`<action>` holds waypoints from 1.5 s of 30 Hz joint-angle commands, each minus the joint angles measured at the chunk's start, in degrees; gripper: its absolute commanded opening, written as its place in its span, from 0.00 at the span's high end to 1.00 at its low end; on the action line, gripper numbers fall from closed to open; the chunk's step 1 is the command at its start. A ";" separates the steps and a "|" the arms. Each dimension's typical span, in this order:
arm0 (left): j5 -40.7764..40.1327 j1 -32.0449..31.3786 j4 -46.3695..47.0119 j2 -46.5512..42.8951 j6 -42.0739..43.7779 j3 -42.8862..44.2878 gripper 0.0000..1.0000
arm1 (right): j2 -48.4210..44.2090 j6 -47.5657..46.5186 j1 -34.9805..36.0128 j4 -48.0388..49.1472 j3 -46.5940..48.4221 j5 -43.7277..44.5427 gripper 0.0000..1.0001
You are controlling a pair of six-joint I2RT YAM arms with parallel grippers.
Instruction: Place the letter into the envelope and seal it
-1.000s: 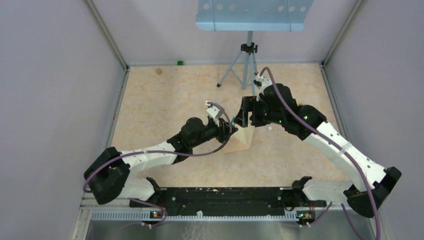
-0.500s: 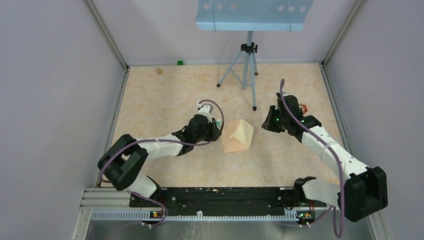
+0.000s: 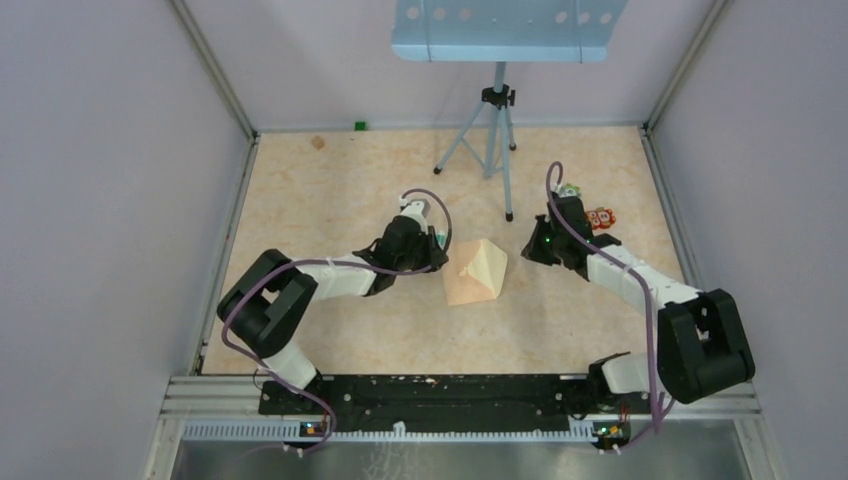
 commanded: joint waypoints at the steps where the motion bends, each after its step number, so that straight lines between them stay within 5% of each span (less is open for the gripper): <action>1: 2.82 0.18 3.56 1.97 -0.65 2.93 1.00 | 2.99 0.97 -1.25 7.19 -1.07 0.32 1.00; 45: -0.98 0.18 -5.11 10.05 -4.57 8.66 1.00 | 12.54 6.56 7.21 13.90 1.97 -8.49 1.00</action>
